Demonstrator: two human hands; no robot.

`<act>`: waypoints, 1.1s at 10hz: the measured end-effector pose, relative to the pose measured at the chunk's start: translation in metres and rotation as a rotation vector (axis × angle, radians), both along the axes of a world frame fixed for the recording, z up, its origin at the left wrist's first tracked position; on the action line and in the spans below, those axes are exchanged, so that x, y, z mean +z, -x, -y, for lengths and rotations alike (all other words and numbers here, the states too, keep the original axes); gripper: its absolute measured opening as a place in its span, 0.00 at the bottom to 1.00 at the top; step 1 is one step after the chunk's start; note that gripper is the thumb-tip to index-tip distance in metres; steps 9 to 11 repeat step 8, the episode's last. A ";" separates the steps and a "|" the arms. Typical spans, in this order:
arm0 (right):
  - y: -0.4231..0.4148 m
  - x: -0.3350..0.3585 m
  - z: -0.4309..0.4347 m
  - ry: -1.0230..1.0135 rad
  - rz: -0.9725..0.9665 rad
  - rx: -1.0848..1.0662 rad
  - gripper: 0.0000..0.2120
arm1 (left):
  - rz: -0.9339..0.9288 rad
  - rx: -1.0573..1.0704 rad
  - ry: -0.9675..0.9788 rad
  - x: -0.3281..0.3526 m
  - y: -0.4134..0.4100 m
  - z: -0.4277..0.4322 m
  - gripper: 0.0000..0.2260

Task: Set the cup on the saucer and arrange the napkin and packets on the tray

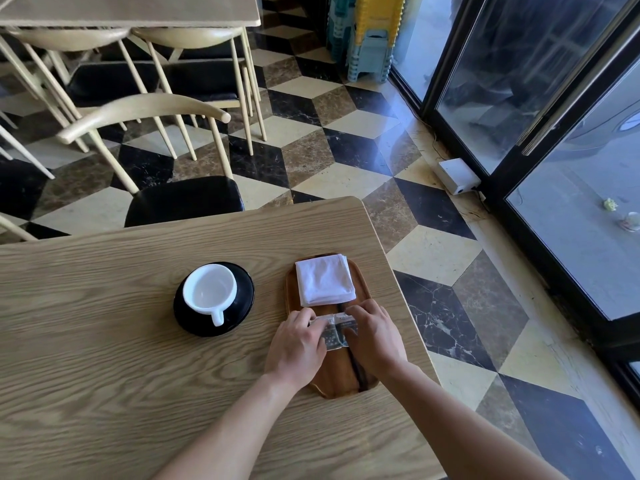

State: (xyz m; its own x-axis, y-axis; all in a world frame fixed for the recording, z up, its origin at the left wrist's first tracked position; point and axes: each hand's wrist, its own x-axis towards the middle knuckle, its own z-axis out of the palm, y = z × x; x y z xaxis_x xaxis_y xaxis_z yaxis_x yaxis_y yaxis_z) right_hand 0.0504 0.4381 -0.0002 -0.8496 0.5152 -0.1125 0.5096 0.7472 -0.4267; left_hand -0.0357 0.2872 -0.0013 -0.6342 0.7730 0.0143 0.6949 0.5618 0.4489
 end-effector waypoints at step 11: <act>0.042 0.089 0.029 -0.131 -0.081 0.109 0.15 | -0.330 0.134 0.058 0.089 0.039 0.060 0.16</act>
